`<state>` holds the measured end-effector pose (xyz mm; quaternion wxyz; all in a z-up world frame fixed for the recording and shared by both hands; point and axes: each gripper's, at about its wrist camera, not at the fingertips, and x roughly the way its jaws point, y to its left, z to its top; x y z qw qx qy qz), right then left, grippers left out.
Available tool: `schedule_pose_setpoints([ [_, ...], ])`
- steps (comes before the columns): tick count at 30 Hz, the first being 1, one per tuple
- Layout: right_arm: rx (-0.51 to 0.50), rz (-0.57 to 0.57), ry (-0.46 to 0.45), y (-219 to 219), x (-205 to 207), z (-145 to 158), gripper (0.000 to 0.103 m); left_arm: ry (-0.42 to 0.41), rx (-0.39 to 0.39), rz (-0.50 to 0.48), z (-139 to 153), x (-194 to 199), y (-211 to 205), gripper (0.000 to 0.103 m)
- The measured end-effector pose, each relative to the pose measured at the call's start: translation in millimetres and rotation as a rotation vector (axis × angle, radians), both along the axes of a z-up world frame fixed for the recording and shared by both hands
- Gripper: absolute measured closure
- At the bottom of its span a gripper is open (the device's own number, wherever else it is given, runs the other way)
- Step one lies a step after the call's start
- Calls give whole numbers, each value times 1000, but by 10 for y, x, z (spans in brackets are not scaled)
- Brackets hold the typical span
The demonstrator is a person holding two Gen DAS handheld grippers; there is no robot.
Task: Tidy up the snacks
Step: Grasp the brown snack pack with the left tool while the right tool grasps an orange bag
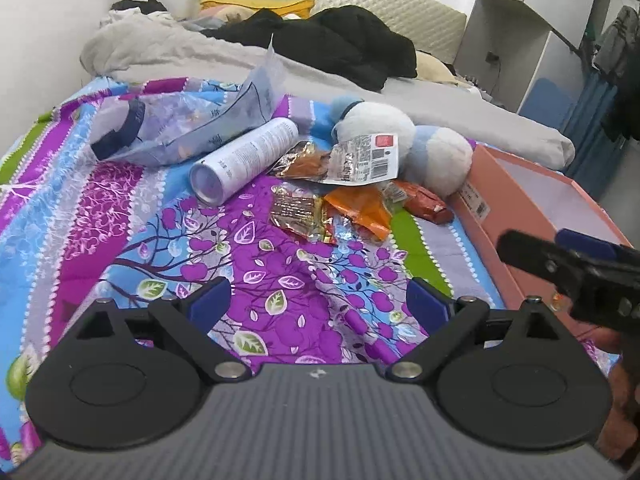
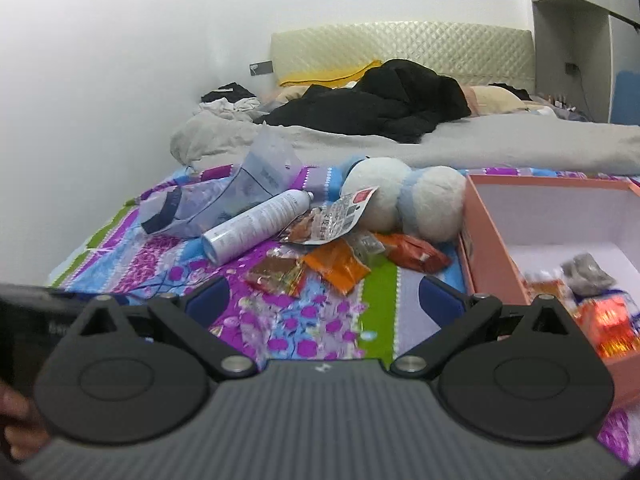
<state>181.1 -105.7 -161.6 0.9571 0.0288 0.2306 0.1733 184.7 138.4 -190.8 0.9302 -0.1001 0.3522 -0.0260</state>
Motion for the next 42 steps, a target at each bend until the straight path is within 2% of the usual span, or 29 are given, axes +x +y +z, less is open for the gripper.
schedule_pose_setpoints([
  [4, -5, 3, 0, 63, 245, -116, 1, 15, -18, -14, -133, 223, 1, 7],
  [9, -8, -5, -10, 93, 530, -274, 1, 7, 41, -37, -255, 521, -29, 8],
  [13, -22, -25, -14, 114, 798, -395, 1, 20, 17, -51, -409, 808, 40, 8],
  [16, -3, -11, 34, 126, 1061, -520, 1, 29, 8, -68, -501, 1012, 65, 8],
  [19, 45, -7, 119, 112, 1345, -656, 1, 25, 42, -96, -580, 1199, 42, 8],
  [23, 99, -3, 193, 136, 1662, -807, 1, 22, 157, -149, -749, 1476, -59, 8],
  [28, 3, 37, 236, 300, 1941, -956, 1, 34, 181, -177, -908, 1747, -59, 8],
  [31, -1, 43, 250, 349, 2053, -1012, 1, 44, 207, -192, -1011, 1852, -78, 8],
  [34, 1, 60, 252, 402, 2140, -1049, 1, 44, 206, -200, -1088, 1918, -77, 13],
  [36, -39, 72, 246, 484, 2181, -1100, 5, 35, 233, -218, -1084, 1929, -113, 22],
  [37, -55, 71, 239, 516, 2193, -1125, 6, 34, 239, -222, -1076, 1923, -125, 23],
  [38, -67, 72, 227, 540, 2192, -1129, 10, 35, 244, -220, -1074, 1920, -128, 26],
  [39, -78, 73, 219, 562, 2183, -1123, 21, 34, 247, -213, -1068, 1914, -124, 29],
  [40, -81, 69, 211, 570, 2173, -1109, 25, 33, 244, -209, -1051, 1898, -114, 31],
  [42, -56, 62, 222, 540, 2175, -1076, 32, 31, 216, -189, -1010, 1883, -55, 43],
])
